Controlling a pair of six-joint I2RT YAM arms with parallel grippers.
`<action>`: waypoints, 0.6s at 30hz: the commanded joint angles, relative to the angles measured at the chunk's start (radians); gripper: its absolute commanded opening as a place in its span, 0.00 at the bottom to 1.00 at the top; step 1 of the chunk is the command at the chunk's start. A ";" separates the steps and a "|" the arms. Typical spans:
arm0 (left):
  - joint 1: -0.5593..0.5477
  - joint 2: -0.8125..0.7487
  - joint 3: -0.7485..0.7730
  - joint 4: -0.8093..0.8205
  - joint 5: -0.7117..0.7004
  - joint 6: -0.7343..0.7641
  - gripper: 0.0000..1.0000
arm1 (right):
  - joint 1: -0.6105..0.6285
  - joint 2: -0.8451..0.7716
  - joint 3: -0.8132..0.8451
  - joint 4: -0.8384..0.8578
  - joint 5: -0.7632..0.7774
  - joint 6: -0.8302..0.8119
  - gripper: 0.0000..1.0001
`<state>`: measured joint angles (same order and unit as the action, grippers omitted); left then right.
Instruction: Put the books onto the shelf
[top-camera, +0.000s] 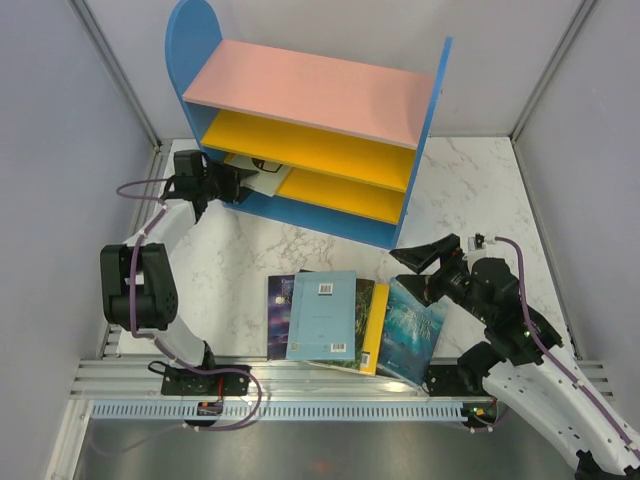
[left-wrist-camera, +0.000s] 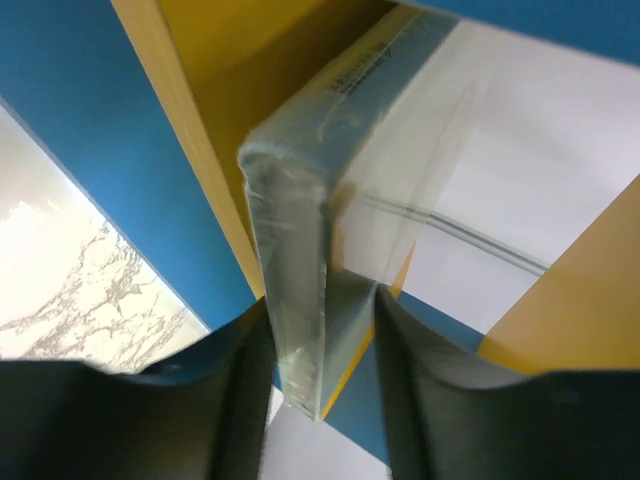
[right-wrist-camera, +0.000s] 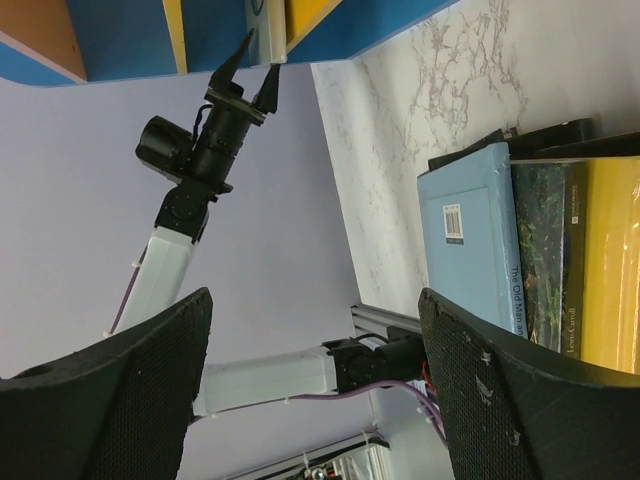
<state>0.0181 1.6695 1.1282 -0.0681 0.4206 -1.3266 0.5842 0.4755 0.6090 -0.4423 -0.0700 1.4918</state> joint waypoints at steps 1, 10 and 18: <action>0.006 0.022 0.002 -0.388 -0.127 0.096 0.54 | -0.001 0.000 0.011 -0.006 0.007 -0.016 0.87; 0.049 -0.010 0.021 -0.530 -0.167 0.216 0.78 | -0.003 0.043 0.026 -0.006 -0.033 -0.089 0.87; 0.071 -0.168 -0.002 -0.624 -0.187 0.363 0.79 | 0.000 0.296 0.169 -0.075 -0.175 -0.355 0.84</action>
<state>0.0834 1.5543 1.1492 -0.5224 0.3004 -1.0973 0.5842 0.7395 0.7277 -0.4793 -0.1848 1.2640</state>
